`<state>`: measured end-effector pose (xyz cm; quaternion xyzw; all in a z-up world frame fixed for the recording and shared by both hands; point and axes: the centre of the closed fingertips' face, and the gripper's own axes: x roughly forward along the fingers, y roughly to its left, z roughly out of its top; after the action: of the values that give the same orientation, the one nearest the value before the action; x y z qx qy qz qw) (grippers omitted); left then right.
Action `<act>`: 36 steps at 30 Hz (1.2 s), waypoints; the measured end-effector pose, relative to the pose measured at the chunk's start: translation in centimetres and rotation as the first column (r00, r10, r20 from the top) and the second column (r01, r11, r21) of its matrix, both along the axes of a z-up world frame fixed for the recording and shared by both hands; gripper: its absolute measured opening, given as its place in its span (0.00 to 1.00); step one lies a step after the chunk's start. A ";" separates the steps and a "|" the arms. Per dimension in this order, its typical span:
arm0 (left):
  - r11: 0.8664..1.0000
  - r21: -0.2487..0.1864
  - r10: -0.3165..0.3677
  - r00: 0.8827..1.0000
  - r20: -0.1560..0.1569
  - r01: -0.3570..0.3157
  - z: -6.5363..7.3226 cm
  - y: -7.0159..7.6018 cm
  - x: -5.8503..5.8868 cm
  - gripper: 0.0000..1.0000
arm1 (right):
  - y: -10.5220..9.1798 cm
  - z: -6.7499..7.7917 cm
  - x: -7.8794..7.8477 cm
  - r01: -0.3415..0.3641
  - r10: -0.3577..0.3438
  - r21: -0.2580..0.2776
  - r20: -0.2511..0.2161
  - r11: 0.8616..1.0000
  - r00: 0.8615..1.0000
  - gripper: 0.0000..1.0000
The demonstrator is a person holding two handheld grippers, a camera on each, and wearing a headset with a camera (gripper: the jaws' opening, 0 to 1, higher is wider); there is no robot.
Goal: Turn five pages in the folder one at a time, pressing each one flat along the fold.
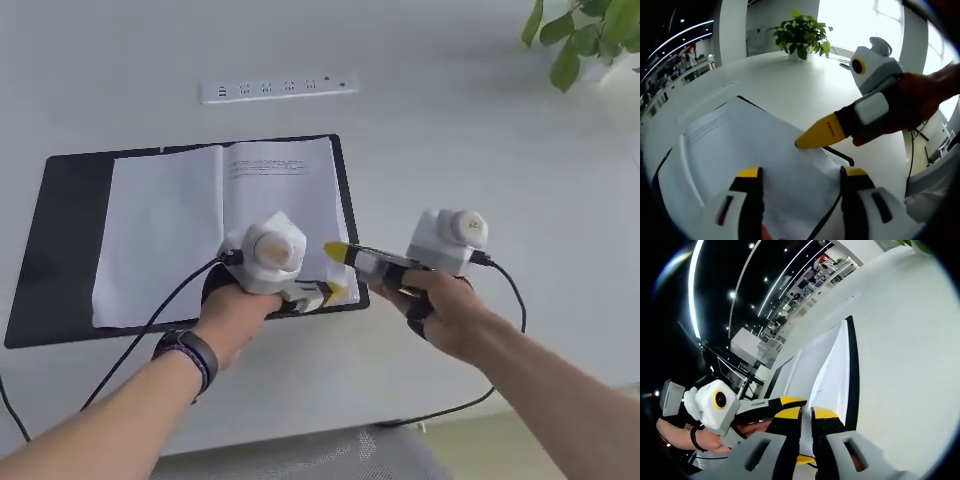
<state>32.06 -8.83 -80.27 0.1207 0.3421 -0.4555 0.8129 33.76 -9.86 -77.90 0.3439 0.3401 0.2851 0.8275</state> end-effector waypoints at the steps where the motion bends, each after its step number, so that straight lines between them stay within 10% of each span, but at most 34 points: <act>1: 1.000 -0.002 -0.003 1.000 -0.001 0.003 0.0 0.0 -0.1 0.63 | 0.0 0.1 -0.1 0.004 -0.004 0.005 -0.002 1.000 1.000 0.04; 19: 0.999 -0.034 0.008 1.000 0.023 -0.008 2.5 1.0 -0.7 0.68 | 0.1 0.2 -0.1 0.080 -0.072 0.086 -0.097 0.993 0.993 0.00; 36: 0.987 -0.093 0.136 0.990 0.035 -0.132 5.1 6.8 0.0 0.70 | 1.0 2.4 0.7 0.098 -0.093 0.095 -0.058 0.991 0.994 0.00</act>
<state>32.09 -2.01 -75.13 0.0699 0.3114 -0.4122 0.8534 34.43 -8.87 -75.54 0.4075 0.3310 0.2524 0.8129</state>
